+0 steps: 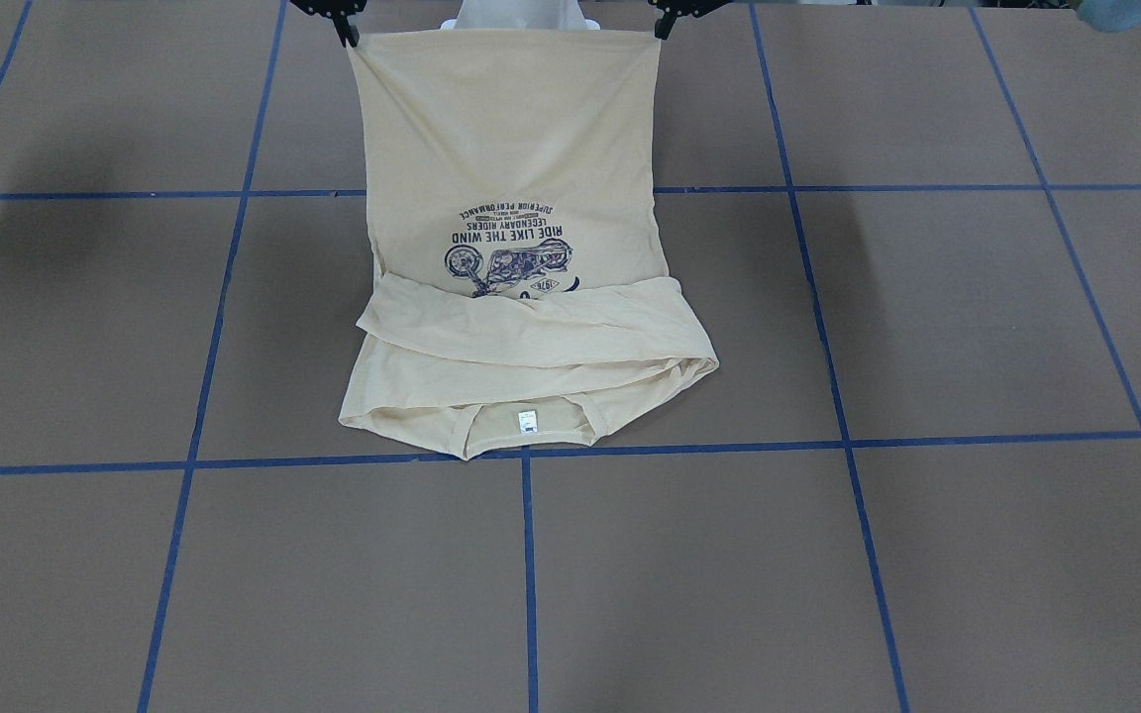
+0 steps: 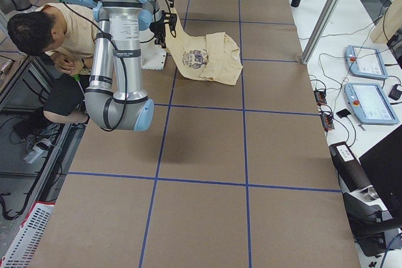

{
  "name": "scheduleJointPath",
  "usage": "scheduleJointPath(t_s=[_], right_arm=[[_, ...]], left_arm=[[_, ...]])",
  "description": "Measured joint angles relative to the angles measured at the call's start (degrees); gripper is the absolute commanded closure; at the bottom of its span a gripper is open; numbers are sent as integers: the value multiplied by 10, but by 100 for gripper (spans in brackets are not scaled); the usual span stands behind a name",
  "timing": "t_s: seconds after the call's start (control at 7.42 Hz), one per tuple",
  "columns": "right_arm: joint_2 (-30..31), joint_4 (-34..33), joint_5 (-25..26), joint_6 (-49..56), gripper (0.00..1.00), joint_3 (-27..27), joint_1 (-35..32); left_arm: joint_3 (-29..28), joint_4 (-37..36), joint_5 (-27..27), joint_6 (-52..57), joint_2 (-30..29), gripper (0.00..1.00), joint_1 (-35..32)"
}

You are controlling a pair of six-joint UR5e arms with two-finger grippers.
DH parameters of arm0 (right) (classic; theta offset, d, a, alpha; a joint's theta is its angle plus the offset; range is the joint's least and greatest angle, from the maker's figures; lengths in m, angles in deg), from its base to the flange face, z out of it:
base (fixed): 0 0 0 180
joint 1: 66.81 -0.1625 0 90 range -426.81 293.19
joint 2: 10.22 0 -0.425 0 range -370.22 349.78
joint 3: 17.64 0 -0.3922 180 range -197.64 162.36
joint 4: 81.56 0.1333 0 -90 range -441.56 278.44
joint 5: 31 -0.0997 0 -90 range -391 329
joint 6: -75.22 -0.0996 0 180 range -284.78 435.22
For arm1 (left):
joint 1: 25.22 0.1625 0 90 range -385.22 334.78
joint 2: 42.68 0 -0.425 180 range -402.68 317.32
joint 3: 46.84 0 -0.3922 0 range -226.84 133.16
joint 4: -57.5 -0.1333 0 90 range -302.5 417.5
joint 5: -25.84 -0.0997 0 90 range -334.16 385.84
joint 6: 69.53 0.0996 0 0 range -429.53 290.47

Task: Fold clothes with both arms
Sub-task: 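Lift the hem with both grippers and fold it toward the collar, then lay the hem down near the collar and open both grippers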

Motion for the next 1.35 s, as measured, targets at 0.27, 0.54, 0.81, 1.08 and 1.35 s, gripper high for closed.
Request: scheduleJointPath(t_s=[0.27, 0.54, 0.81, 1.08, 1.35], right_arm=[[-63, 41, -1, 40, 100, 117, -80], [-77, 116, -5, 80, 100, 202, -155], [-81, 148, -6, 99, 100, 233, -204], [-87, 153, -12, 104, 100, 237, -232], [-93, 154, -16, 108, 100, 251, -251]], left_arm=[[-87, 2, -29, 3, -43, 100, -42], [-137, 4, -47, 7, -61, 100, -91], [-158, 5, -64, 9, -74, 100, -132], [-170, 5, -70, 33, -92, 100, -167], [-188, 20, -71, 52, -97, 100, -189]])
